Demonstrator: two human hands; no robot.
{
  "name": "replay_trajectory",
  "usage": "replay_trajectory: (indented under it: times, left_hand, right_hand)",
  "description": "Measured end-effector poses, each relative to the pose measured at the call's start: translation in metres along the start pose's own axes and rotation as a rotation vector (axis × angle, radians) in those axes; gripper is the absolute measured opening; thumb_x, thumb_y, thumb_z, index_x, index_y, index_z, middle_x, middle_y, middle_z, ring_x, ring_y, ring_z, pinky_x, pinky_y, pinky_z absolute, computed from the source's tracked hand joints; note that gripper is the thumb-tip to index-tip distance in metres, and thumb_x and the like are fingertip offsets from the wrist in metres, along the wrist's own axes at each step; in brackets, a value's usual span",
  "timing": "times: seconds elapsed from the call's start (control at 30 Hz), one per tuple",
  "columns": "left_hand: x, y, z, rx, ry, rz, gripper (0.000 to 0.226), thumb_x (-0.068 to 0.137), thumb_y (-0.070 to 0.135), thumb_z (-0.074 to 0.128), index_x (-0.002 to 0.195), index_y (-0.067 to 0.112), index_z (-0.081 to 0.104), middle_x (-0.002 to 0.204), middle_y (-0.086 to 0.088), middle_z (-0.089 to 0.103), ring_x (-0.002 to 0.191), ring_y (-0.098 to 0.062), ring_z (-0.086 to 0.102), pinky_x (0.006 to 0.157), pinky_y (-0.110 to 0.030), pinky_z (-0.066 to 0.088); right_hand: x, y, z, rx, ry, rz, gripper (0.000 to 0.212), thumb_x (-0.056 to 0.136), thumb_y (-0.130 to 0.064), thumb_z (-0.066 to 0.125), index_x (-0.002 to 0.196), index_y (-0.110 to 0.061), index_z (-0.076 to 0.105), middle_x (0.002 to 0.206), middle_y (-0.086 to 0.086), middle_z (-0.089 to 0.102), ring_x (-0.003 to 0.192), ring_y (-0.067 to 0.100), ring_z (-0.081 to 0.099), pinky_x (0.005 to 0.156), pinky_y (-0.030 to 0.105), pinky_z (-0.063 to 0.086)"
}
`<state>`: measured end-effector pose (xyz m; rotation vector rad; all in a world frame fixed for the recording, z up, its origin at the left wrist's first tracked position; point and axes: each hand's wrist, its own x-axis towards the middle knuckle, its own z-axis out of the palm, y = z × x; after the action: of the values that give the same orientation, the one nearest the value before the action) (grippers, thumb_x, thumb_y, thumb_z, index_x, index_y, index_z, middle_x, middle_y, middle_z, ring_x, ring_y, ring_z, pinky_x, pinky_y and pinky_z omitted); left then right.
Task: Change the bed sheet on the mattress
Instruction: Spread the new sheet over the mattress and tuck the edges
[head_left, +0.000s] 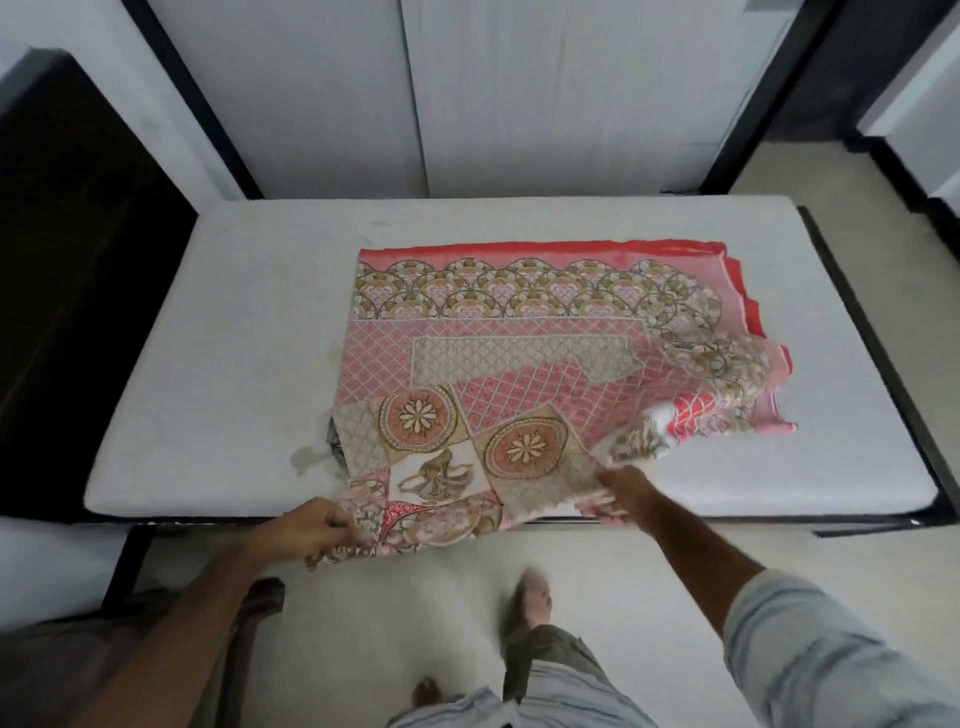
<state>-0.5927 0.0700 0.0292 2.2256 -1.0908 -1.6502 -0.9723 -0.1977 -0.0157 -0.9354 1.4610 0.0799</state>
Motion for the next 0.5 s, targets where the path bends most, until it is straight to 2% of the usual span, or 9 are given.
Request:
replay_trajectory:
  times: [0.07, 0.1, 0.13, 0.17, 0.2, 0.27, 0.33, 0.4, 0.5]
  left_hand:
    - [0.012, -0.023, 0.016, 0.048, -0.057, 0.035, 0.05, 0.073, 0.072, 0.076, 0.06, 0.025, 0.067, 0.059, 0.002, 0.046, 0.059, -0.018, 0.049, 0.055, -0.034, 0.044]
    - [0.013, -0.029, 0.025, 0.102, -0.114, 0.039, 0.044, 0.071, 0.072, 0.076, 0.061, 0.03, 0.068, 0.06, 0.006, 0.05, 0.06, -0.015, 0.051, 0.056, -0.038, 0.048]
    - [0.012, -0.033, 0.034, 0.184, -0.163, 0.041, 0.031, 0.072, 0.066, 0.077, 0.069, 0.036, 0.072, 0.064, 0.011, 0.057, 0.061, -0.01, 0.056, 0.061, -0.039, 0.055]
    - [0.007, -0.039, 0.045, 0.268, -0.219, 0.028, 0.017, 0.077, 0.054, 0.077, 0.085, 0.039, 0.075, 0.072, 0.014, 0.062, 0.062, -0.003, 0.059, 0.064, -0.032, 0.057]
    - [0.003, -0.046, 0.055, 0.334, -0.265, -0.001, 0.018, 0.083, 0.04, 0.075, 0.1, 0.037, 0.073, 0.084, 0.015, 0.065, 0.066, 0.003, 0.06, 0.061, -0.02, 0.054]
    - [-0.004, -0.071, 0.072, 0.406, -0.306, -0.042, 0.032, 0.089, 0.025, 0.072, 0.119, 0.031, 0.061, 0.115, 0.008, 0.063, 0.088, -0.003, 0.061, 0.059, -0.007, 0.045]
    - [-0.009, -0.102, 0.076, 0.422, -0.328, -0.027, 0.042, 0.091, 0.021, 0.074, 0.127, 0.026, 0.053, 0.13, 0.002, 0.055, 0.106, -0.009, 0.055, 0.066, -0.002, 0.043]
    - [-0.017, -0.118, 0.07, 0.437, -0.321, -0.034, 0.045, 0.09, 0.019, 0.076, 0.128, 0.023, 0.052, 0.138, -0.005, 0.054, 0.111, -0.01, 0.054, 0.082, -0.007, 0.046]
    - [-0.027, -0.122, 0.054, 0.368, -0.328, -0.045, 0.047, 0.089, 0.014, 0.077, 0.131, 0.021, 0.056, 0.137, -0.006, 0.057, 0.105, -0.009, 0.055, 0.086, -0.012, 0.047]
  right_hand:
    - [-0.009, 0.047, 0.0, -0.141, -0.04, 0.117, 0.031, 0.107, -0.03, 0.044, 0.112, -0.004, 0.06, 0.087, 0.015, 0.077, 0.071, 0.022, 0.073, 0.063, 0.026, 0.052]
    - [-0.015, 0.069, 0.002, -0.265, -0.092, 0.186, 0.031, 0.106, -0.03, 0.043, 0.111, -0.005, 0.061, 0.092, 0.012, 0.078, 0.072, 0.019, 0.073, 0.062, 0.024, 0.052]
    - [-0.02, 0.086, 0.003, -0.421, -0.162, 0.261, 0.028, 0.105, -0.029, 0.045, 0.109, -0.008, 0.063, 0.098, 0.008, 0.078, 0.074, 0.014, 0.072, 0.062, 0.021, 0.051]
    - [-0.028, 0.102, 0.008, -0.569, -0.242, 0.329, 0.024, 0.104, -0.027, 0.046, 0.103, -0.012, 0.065, 0.102, 0.004, 0.077, 0.074, 0.008, 0.071, 0.062, 0.018, 0.051]
    - [-0.037, 0.111, 0.014, -0.689, -0.3, 0.385, 0.026, 0.105, -0.028, 0.043, 0.097, -0.016, 0.065, 0.101, -0.001, 0.076, 0.074, 0.005, 0.069, 0.063, 0.017, 0.05]
    - [-0.053, 0.122, 0.026, -0.83, -0.385, 0.459, 0.04, 0.106, -0.034, 0.03, 0.093, -0.018, 0.064, 0.104, -0.002, 0.076, 0.087, 0.01, 0.067, 0.07, 0.02, 0.047]
    - [-0.071, 0.125, 0.041, -0.915, -0.434, 0.431, 0.046, 0.106, -0.037, 0.028, 0.105, -0.016, 0.069, 0.119, 0.002, 0.071, 0.111, 0.017, 0.063, 0.086, 0.025, 0.047]
    - [-0.082, 0.125, 0.053, -0.921, -0.426, 0.345, 0.046, 0.107, -0.035, 0.031, 0.115, -0.014, 0.071, 0.136, 0.004, 0.062, 0.13, 0.019, 0.053, 0.104, 0.032, 0.042]
    - [-0.099, 0.123, 0.063, -0.901, -0.426, 0.2, 0.034, 0.105, -0.03, 0.042, 0.092, -0.025, 0.073, 0.129, -0.005, 0.065, 0.133, 0.015, 0.05, 0.108, 0.035, 0.039]
